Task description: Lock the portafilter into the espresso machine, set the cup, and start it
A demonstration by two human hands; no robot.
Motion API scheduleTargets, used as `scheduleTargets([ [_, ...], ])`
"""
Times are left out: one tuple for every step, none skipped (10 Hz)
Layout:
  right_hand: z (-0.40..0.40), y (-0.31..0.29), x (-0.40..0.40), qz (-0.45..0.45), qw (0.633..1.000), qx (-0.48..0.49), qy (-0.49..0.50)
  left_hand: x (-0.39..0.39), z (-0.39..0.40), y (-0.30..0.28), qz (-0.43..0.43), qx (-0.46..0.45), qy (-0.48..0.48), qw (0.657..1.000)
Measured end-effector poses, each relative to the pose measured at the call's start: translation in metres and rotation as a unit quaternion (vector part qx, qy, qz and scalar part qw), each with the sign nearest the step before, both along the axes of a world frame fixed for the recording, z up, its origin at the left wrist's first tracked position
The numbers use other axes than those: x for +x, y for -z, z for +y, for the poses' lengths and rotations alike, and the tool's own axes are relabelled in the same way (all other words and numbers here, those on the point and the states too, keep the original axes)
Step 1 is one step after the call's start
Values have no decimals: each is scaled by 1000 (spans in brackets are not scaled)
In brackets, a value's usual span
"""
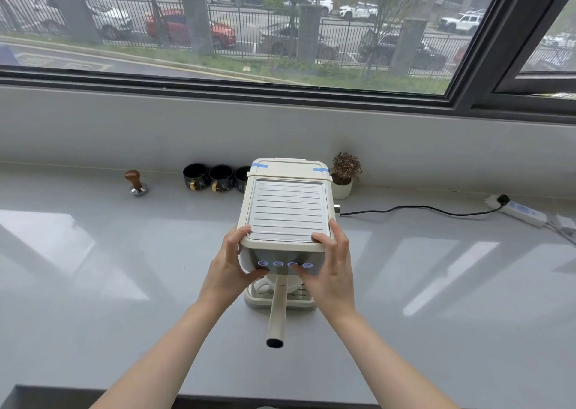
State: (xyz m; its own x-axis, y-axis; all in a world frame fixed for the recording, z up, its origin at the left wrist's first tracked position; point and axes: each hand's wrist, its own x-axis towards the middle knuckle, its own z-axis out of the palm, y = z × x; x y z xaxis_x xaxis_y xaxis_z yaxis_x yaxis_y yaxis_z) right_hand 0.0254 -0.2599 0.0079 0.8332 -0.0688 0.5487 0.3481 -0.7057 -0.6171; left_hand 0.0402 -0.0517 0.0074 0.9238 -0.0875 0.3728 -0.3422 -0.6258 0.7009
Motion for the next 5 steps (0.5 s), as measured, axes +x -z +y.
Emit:
scheduleTargets([
  [0,-3,-1,9,1000,-5,4,1,2,1,1,4,3,1000],
  [0,-3,-2,13,1000,-9,4,1,2,2,-2,7,6,1000],
  [0,-7,-2,22,1000,-15,0,1,2,2,-11,7,6,1000],
  [-4,-13,-5,22,1000,-10,-5,1,2,3,-10,-3,8,1000],
  [-5,-33,-5,-9,1000,24,6,-1,1,-1,7,-14,10,1000],
])
